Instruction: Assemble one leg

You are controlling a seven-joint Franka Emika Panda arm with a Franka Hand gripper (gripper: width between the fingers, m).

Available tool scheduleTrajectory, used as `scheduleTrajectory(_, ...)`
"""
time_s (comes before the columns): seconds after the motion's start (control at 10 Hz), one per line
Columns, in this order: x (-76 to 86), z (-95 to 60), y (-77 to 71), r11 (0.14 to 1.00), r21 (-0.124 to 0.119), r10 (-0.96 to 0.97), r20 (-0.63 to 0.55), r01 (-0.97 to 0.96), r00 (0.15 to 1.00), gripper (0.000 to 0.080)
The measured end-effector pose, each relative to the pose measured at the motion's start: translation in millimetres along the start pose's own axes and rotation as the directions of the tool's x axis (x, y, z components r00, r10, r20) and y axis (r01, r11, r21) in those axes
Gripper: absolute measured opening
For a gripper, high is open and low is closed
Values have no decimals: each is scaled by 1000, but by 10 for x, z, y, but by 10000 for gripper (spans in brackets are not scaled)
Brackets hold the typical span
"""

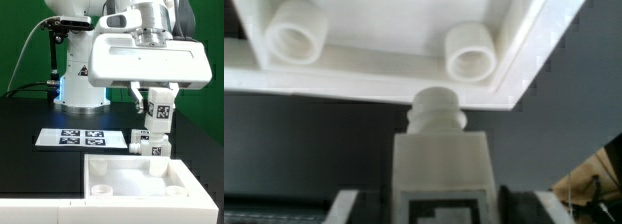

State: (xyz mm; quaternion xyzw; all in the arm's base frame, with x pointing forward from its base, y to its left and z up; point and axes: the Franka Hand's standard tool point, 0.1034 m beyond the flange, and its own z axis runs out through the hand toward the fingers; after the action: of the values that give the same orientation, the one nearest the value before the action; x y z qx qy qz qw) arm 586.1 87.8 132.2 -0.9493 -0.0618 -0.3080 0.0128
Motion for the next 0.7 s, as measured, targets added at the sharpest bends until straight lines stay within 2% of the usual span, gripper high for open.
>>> scheduleTrajectory(0.3,92,295,-33,1000,7,-1,-1,1,1000,284)
scheduleTrajectory(0.4,100,343,-74,1000,9,-3,-20,3,1000,284)
scheduleTrajectory(0.7,65,355,-72,1000,12,-2,5,2,1000,284)
